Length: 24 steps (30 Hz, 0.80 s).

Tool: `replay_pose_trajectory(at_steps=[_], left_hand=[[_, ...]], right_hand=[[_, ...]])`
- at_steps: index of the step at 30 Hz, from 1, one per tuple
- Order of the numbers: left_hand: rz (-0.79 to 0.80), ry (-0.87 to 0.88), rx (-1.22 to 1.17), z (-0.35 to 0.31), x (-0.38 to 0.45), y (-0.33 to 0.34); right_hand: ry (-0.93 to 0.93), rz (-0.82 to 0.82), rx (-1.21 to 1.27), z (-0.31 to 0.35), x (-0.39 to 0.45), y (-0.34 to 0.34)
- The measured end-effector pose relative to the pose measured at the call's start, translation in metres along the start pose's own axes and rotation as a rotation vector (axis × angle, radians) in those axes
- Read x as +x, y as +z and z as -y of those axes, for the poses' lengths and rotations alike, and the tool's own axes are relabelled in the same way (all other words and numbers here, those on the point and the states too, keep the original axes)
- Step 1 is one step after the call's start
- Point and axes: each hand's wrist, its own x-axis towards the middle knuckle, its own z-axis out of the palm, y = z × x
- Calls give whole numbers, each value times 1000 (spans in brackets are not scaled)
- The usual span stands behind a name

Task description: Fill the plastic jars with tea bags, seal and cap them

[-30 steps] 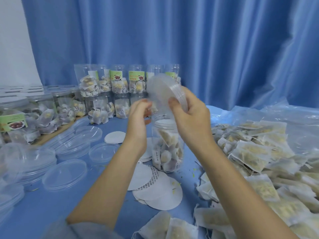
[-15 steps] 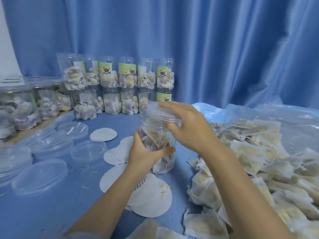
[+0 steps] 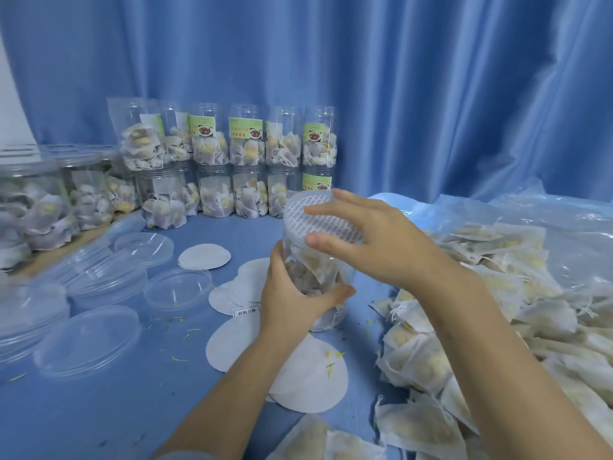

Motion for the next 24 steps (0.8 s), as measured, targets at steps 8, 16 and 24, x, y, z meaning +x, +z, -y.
replay_pose_trajectory(at_steps=[8, 16, 24], left_hand=[[-48, 70, 142, -5, -8, 5], [-64, 200, 298, -8, -15, 7], [-36, 298, 405, -10, -14, 7]], right_hand=[[151, 6, -46, 9, -5, -9], [371, 105, -275, 15, -15, -31], [201, 376, -172, 3, -18, -45]])
